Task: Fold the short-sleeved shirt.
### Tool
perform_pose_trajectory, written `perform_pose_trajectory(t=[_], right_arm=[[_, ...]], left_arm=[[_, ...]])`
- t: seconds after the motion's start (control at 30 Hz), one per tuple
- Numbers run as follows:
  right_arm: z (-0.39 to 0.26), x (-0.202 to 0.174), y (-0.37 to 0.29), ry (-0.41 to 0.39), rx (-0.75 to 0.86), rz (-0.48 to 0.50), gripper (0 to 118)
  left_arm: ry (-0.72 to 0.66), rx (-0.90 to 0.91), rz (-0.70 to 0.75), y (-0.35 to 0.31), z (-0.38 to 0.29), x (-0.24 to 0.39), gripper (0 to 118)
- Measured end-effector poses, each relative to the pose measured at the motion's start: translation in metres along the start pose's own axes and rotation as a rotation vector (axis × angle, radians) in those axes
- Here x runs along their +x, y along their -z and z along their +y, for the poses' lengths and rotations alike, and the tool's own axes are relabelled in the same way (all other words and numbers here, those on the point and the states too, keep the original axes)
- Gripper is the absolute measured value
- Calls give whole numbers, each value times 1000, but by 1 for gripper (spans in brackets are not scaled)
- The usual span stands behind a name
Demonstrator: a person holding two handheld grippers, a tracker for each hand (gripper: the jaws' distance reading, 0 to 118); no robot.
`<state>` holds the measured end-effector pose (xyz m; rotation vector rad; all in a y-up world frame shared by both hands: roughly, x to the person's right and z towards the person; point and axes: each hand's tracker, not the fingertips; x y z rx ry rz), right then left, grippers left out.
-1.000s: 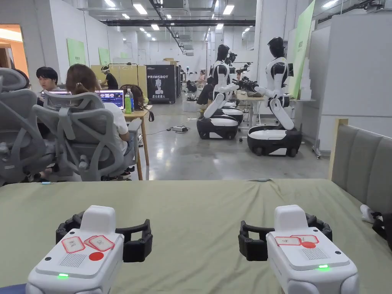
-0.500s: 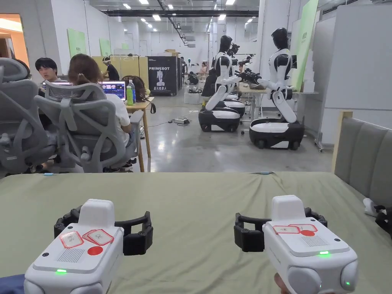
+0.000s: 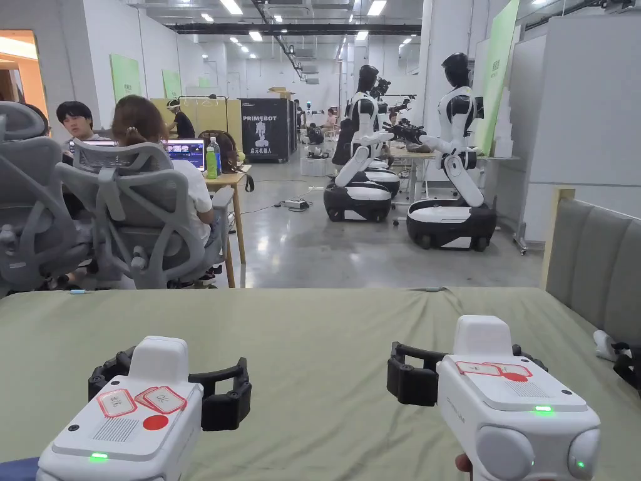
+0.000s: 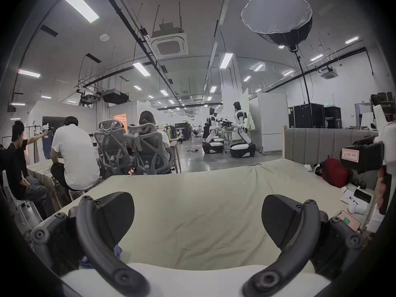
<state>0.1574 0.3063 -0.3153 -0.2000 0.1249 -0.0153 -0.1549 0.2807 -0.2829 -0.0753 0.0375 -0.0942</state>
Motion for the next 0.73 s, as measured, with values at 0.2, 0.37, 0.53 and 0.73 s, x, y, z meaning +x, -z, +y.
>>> perform_pose_trajectory(t=[0.2,0.37,0.53,0.73], right_arm=[[7,1,-8,28,25,-14,118],[7,0,-10,15,42,-33,118],[3,-1,-7,2,45,-28,118],[-1,-7,-8,16,24,-79,118]], left_arm=[[0,-8,3,0,-2,2,118],[-4,-3,5,-1,-1,3,118],[-4,1,7,-2,0,4,118],[-8,5,9,-3,1,5,118]])
